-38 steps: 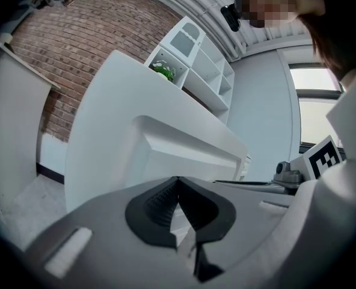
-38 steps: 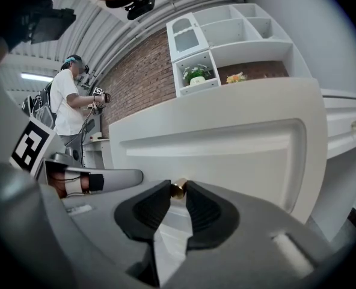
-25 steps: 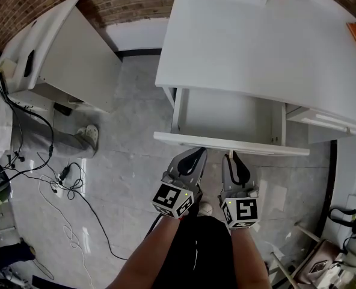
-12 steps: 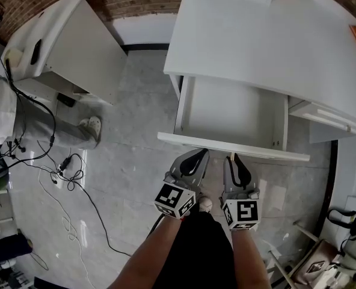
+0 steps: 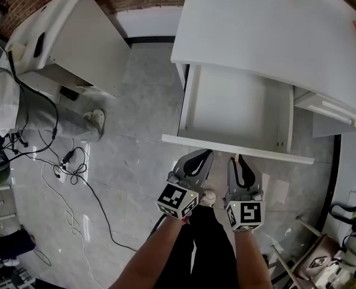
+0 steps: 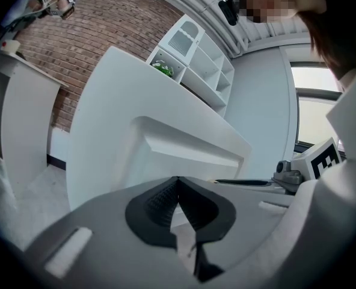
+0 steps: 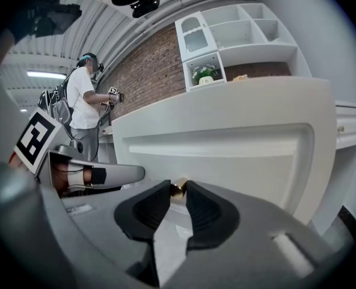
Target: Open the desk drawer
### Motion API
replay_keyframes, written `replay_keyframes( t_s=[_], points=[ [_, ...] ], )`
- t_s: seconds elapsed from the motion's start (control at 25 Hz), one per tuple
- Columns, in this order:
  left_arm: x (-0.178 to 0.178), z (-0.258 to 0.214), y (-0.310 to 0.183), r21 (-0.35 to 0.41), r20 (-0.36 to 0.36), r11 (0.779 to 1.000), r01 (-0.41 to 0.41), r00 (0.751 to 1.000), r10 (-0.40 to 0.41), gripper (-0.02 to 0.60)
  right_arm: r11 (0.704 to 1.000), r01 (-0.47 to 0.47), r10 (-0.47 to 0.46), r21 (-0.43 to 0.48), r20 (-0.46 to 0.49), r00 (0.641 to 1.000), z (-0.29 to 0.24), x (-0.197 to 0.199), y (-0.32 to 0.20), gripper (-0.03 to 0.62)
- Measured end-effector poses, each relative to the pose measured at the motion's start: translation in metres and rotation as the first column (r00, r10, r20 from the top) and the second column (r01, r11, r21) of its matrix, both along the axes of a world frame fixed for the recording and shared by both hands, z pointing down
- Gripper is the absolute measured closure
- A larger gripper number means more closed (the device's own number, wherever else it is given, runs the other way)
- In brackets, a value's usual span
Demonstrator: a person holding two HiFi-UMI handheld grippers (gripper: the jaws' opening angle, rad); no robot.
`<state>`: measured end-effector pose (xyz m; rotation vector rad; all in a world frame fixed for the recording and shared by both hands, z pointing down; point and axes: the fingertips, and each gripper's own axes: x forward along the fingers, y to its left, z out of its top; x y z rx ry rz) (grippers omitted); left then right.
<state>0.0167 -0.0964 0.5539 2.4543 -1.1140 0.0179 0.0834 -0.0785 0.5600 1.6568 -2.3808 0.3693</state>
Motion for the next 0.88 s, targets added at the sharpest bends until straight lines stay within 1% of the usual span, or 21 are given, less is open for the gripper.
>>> replay_keyframes(
  t_s=[0.28, 0.88],
  points=[
    [0.0, 0.0, 0.015, -0.003, 0.008, 1.0, -0.019, 1.0, 0.019, 0.578, 1.0, 0.0, 0.0, -0.002, -0.015, 1.0, 0.0, -0.001, 0.015, 0.514],
    [-0.005, 0.0, 0.046, -0.007, 0.01, 1.0, -0.018, 1.0, 0.018, 0.578, 1.0, 0.008, -0.008, 0.002, -0.037, 0.999, 0.001, -0.006, 0.046, 0.514]
  ],
)
